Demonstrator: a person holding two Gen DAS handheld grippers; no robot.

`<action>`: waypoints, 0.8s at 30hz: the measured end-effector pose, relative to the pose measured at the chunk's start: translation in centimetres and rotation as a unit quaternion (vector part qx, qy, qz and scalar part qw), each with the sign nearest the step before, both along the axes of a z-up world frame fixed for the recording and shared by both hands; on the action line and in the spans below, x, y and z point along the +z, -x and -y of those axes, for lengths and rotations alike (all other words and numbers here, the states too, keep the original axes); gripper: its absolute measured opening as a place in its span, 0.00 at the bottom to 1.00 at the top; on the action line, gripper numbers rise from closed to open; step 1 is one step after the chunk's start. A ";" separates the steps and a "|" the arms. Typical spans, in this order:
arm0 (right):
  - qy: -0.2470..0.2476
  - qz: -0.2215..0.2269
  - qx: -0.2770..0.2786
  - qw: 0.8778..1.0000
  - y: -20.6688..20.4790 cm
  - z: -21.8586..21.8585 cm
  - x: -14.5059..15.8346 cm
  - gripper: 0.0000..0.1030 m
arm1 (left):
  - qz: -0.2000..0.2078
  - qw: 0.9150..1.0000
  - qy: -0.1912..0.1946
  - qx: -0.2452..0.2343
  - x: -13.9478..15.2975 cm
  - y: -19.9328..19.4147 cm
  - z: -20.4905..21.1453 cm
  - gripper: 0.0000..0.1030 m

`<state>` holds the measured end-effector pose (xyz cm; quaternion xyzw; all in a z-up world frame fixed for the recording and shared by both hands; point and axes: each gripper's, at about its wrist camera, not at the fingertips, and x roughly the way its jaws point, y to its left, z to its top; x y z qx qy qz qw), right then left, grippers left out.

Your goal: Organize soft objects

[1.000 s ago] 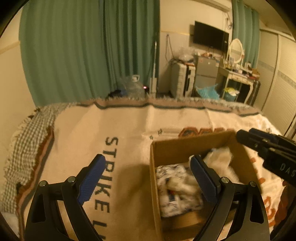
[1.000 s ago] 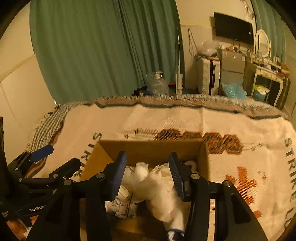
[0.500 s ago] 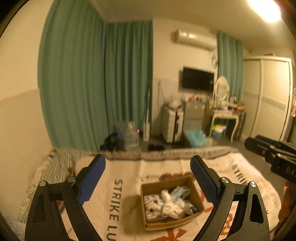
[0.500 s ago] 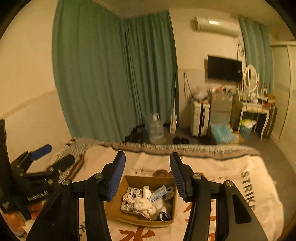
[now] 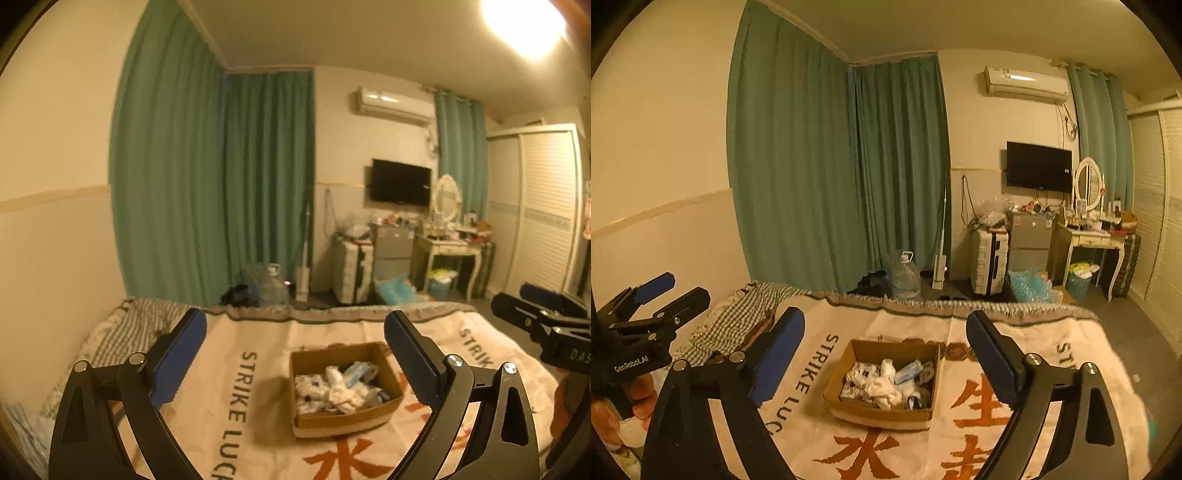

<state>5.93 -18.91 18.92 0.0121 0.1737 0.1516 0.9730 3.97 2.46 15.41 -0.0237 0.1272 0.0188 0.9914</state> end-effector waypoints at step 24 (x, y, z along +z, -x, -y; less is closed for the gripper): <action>0.025 -0.105 -0.033 0.994 -7.4 -0.5 -18.8 0.88 | -0.140 0.990 -0.015 -0.012 -14.5 -5.7 1.6 0.96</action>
